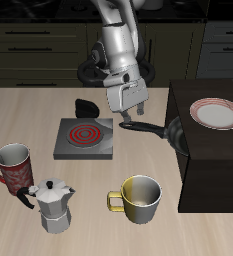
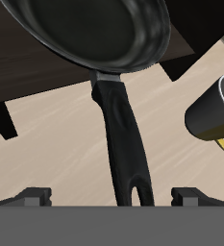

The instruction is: Place the frying pan on the top layer of the shelf and turn off the stove

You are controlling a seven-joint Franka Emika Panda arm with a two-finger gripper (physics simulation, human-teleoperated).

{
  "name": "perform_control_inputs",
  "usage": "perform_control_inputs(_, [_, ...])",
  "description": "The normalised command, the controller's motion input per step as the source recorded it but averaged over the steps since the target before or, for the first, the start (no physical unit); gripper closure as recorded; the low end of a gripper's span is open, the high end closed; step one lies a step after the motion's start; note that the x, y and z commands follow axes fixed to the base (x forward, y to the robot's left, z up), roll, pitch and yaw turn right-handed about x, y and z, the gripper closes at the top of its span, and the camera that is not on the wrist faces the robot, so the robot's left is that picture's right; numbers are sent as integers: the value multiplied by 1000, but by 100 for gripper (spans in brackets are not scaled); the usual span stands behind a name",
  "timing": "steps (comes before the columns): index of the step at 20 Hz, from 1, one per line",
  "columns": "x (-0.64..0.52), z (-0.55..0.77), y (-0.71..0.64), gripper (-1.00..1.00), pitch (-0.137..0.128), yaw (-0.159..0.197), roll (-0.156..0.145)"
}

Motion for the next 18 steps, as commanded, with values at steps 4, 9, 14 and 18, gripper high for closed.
perform_control_inputs(4, [-208,254,-197,-100,31,-159,9])
perform_control_inputs(9, [-210,288,-251,-100,24,-167,5])
perform_control_inputs(14, [-244,183,-315,-100,35,-178,4])
perform_control_inputs(18, [-208,224,-510,-100,7,-235,-10])
